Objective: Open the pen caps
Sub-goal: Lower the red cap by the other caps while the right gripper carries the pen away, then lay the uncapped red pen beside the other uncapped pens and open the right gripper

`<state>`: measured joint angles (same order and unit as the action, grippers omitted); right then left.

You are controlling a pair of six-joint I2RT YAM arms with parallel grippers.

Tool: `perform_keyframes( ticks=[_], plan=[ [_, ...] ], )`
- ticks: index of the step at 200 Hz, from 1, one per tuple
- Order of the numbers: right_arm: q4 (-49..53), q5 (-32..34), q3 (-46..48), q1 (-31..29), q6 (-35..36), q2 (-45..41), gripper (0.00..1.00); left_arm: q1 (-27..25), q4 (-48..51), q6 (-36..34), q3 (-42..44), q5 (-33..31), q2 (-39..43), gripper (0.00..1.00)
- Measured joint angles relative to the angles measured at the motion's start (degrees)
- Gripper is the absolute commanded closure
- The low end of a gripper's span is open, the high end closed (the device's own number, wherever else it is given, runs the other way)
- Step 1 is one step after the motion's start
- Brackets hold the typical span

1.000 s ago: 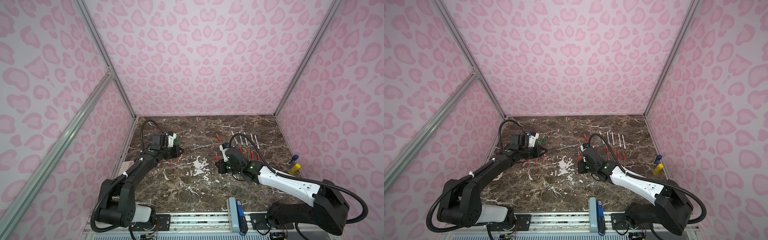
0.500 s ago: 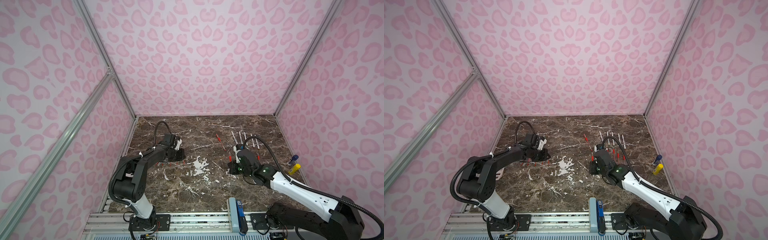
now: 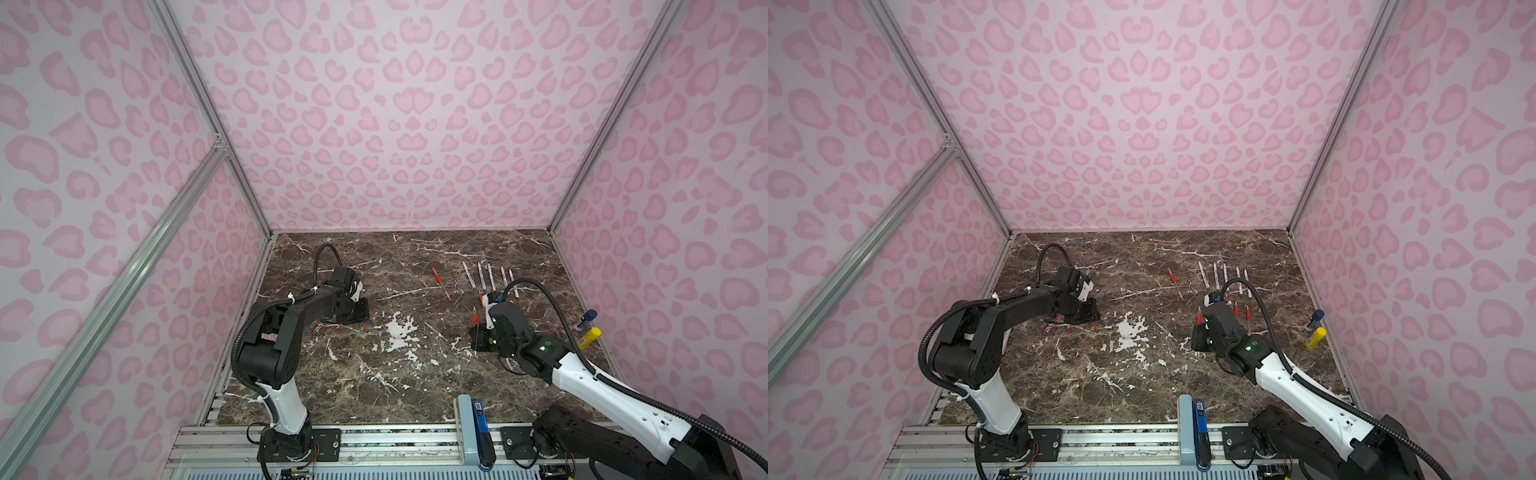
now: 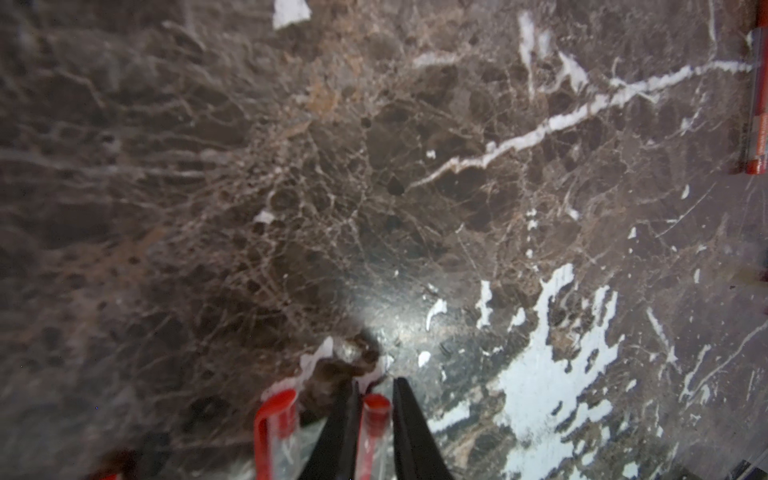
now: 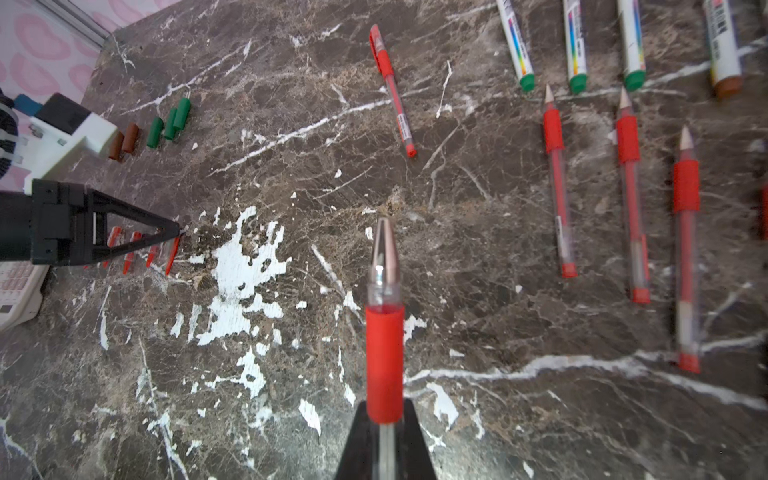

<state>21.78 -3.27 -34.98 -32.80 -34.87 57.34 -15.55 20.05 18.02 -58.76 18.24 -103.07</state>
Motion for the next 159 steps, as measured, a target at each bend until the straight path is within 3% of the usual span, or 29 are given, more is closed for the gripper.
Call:
perform_keyframes(
  ticks=[57,97,159],
  plan=[
    [1.3,-1.3,-1.4,4.9,2.6,1.8,1.00,-0.2,2.1,0.4,-0.7,-0.8,2.5,0.65],
    [2.5,-3.2,-4.6,8.6,5.6,7.3,1.00,-0.2,1.7,-0.6,1.7,-0.7,13.2,0.44],
    [4.9,-4.4,-13.3,13.2,12.0,21.0,1.00,0.9,-2.1,-8.5,11.0,-3.1,32.8,0.25]
  ],
)
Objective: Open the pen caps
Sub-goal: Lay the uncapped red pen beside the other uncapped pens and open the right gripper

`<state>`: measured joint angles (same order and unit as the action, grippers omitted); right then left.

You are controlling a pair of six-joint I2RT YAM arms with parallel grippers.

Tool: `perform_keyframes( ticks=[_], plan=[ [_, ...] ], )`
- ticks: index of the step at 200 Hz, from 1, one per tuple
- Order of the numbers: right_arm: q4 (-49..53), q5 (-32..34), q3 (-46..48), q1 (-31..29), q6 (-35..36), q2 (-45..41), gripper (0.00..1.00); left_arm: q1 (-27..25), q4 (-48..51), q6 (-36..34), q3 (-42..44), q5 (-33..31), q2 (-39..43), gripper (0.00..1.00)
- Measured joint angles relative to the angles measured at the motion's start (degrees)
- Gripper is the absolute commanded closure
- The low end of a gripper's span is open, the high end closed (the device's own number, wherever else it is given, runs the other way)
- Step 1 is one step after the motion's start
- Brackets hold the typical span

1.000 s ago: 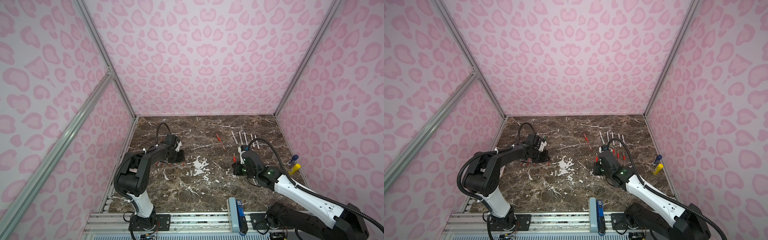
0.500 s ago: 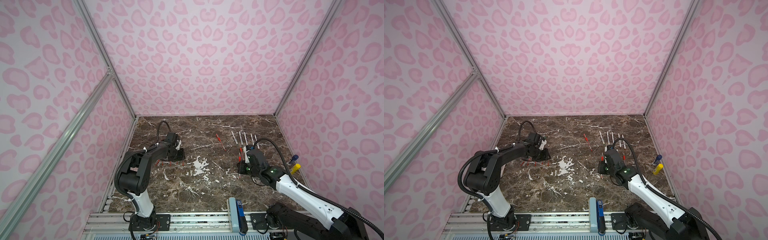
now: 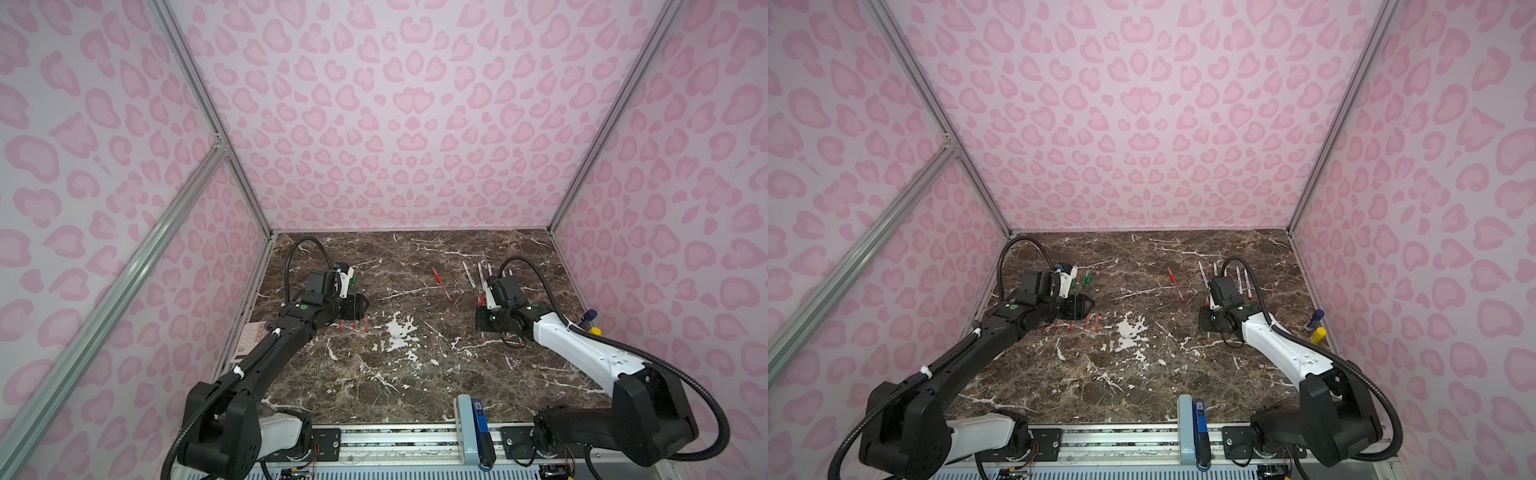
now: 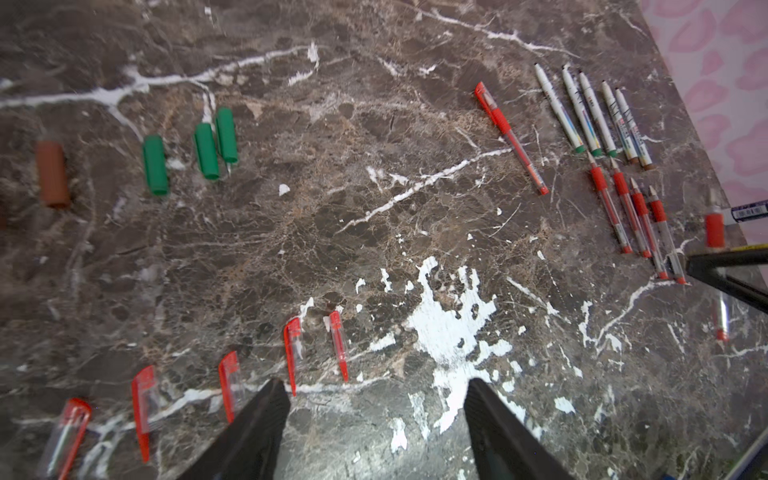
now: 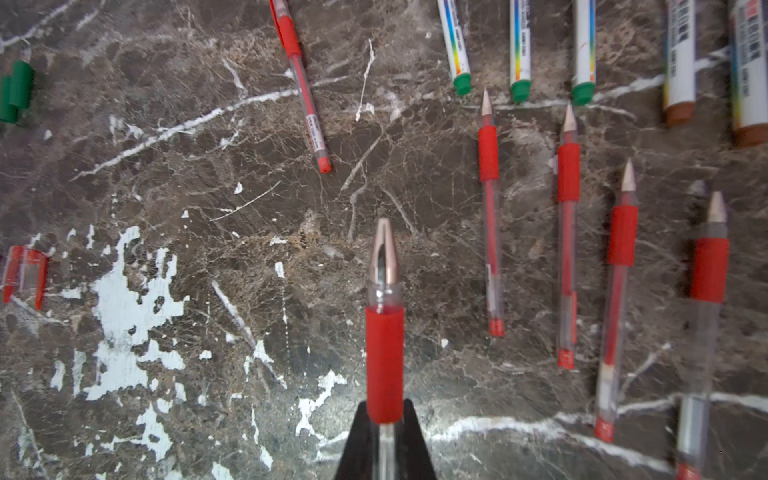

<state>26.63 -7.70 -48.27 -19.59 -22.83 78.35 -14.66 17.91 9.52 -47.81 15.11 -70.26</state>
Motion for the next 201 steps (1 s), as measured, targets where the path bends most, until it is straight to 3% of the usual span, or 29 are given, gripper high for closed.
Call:
perform_keyframes(
  ticks=[93,129,201],
  plan=[
    [0.0,-0.7,-13.6,2.5,5.7,19.0,0.97,14.4,-5.8,-2.2,8.0,3.4,12.7,0.10],
    [0.1,0.5,-17.0,2.7,6.0,24.4,0.97,15.0,-6.4,-3.1,8.2,4.2,14.2,0.04],
    [-1.6,2.8,-17.9,2.9,5.9,29.0,0.88,15.4,-6.5,-3.3,7.5,4.2,14.2,0.04]
  ],
)
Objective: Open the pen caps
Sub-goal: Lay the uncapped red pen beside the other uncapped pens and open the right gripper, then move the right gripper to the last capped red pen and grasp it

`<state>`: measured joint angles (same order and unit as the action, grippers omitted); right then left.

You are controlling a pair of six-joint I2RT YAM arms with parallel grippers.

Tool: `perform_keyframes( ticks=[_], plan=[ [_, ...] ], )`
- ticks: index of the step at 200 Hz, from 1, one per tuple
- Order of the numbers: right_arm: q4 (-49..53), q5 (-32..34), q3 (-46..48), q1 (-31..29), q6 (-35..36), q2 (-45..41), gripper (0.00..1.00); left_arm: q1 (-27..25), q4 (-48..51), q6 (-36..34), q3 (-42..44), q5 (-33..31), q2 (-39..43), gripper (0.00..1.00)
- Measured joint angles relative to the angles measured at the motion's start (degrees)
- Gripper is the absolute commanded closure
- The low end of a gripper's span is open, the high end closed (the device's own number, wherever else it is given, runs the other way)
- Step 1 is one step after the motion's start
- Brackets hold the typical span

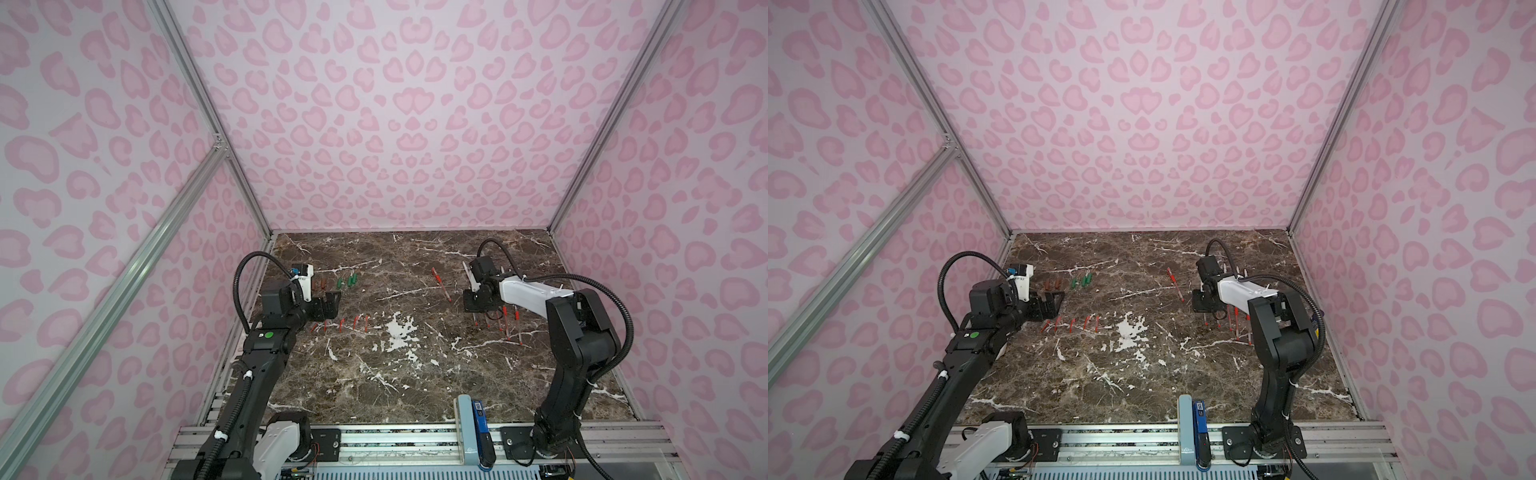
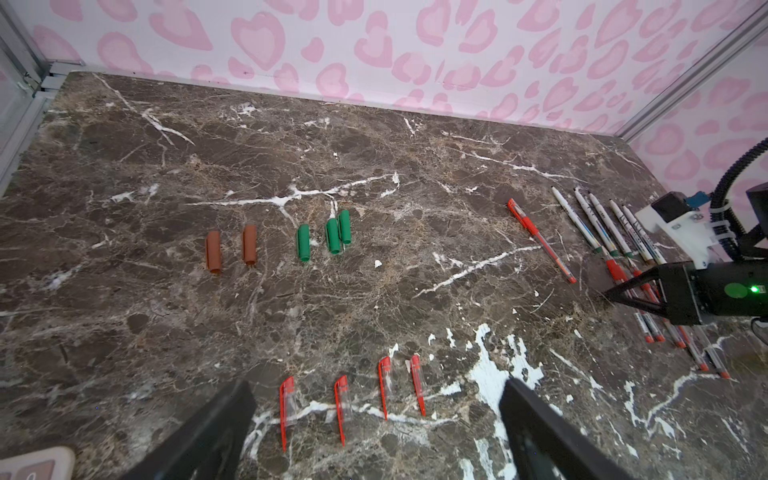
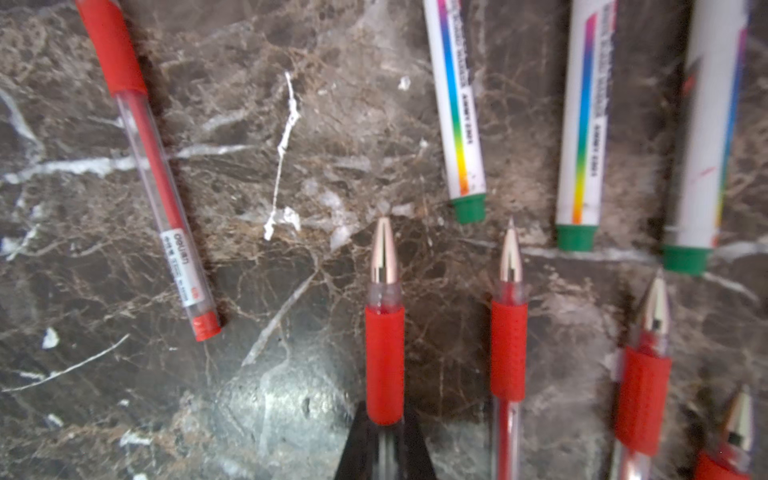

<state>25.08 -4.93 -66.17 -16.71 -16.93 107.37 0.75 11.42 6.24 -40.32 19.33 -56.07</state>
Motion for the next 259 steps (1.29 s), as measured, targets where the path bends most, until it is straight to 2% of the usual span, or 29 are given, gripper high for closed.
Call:
perform_keyframes(
  ticks=[30,75,127,179,259],
  plan=[
    [-1.8,0.4,0.7,0.0,0.0,0.0,0.80,0.3,0.2,0.0,-0.3,0.2,0.0,0.04],
    [-2.6,0.4,1.6,-0.1,0.1,-1.1,0.76,0.7,0.1,0.1,-0.3,0.3,0.0,0.04],
    [1.9,0.4,1.6,-0.3,0.1,-6.1,0.71,1.0,0.4,0.2,-0.5,0.6,0.2,0.03],
    [4.6,-0.7,-4.1,-1.8,0.1,-9.2,0.65,1.1,0.4,0.3,-0.4,1.1,0.5,0.03],
    [10.5,-1.5,-27.1,-6.1,4.1,9.2,0.62,1.3,0.9,0.3,-1.2,1.4,1.1,0.02]
  ],
)
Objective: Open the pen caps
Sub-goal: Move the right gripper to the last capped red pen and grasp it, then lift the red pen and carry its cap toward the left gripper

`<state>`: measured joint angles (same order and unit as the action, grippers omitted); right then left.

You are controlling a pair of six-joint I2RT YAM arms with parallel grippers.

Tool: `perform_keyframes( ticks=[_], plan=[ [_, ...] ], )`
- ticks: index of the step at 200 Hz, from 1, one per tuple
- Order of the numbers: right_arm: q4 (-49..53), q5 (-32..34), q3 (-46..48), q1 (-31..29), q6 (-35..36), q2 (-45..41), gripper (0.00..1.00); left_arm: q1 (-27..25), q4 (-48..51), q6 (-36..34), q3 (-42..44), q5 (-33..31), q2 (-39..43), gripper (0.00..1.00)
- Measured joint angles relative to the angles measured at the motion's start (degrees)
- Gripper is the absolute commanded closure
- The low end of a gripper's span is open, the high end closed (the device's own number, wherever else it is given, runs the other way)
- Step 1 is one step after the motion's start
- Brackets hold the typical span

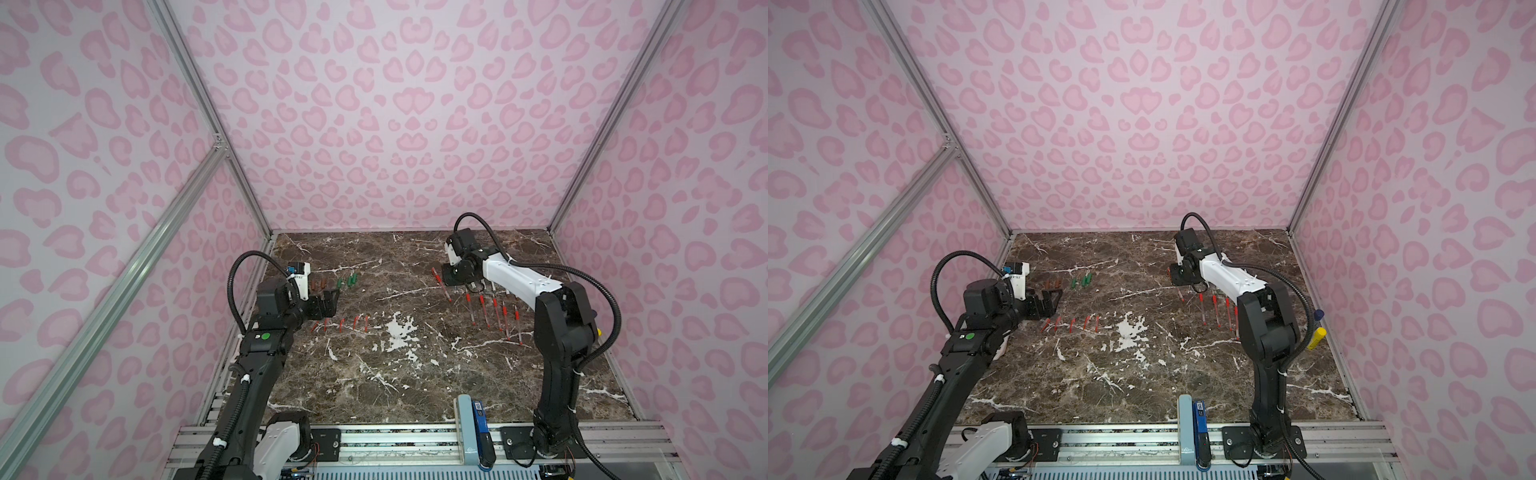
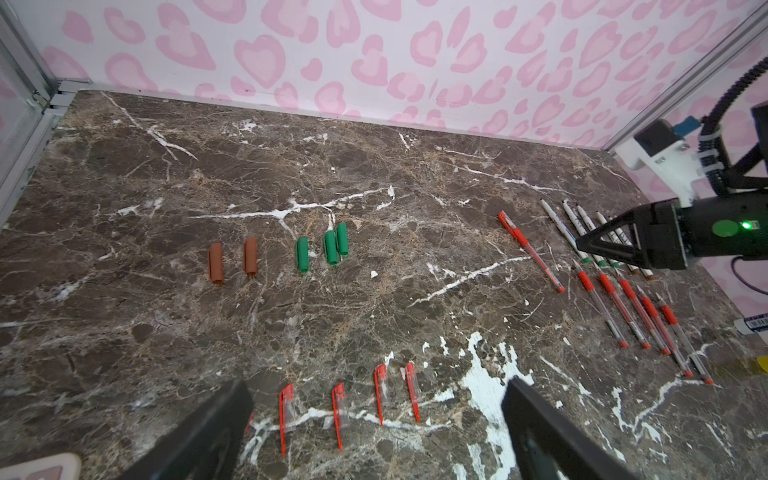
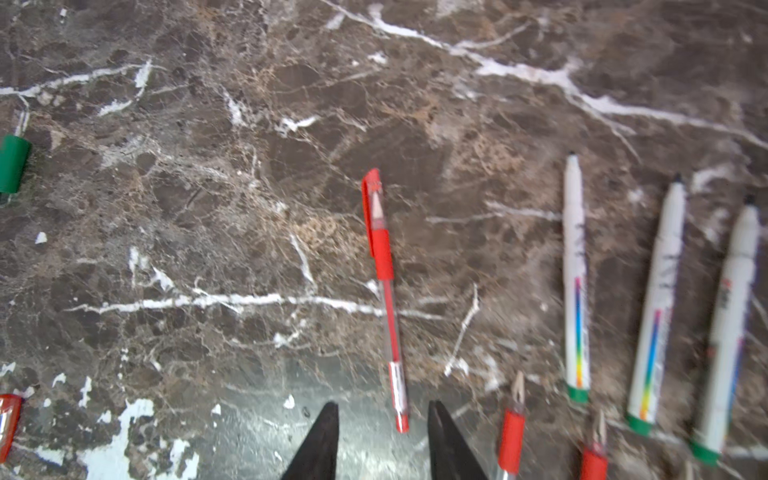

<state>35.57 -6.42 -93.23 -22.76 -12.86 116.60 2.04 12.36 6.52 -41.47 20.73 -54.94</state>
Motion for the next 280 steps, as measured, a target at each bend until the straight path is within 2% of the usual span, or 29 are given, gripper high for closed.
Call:
perform_keyframes(
  ticks=[48,123,175,228,280],
  plan=[
    [4.7,0.4,-8.9,-0.4,1.1,9.0,0.73,0.3,-0.1,0.0,-0.2,0.0,0.0,0.02],
    [5.6,0.2,-6.9,-1.3,1.7,11.9,0.81,0.7,-0.3,0.0,-0.1,0.0,-0.2,0.02],
    [2.3,1.0,-4.8,-1.8,1.7,11.3,0.95,0.9,-0.4,0.2,0.2,0.3,-0.4,0.02],
    [1.4,-0.3,1.7,-3.7,0.0,3.1,0.97,1.0,-0.4,0.2,0.3,2.4,-0.7,0.02],
    [-6.9,-5.2,14.7,-10.4,-4.8,-11.5,0.98,1.2,-2.0,3.3,0.2,11.5,-1.4,0.03]
  ],
)
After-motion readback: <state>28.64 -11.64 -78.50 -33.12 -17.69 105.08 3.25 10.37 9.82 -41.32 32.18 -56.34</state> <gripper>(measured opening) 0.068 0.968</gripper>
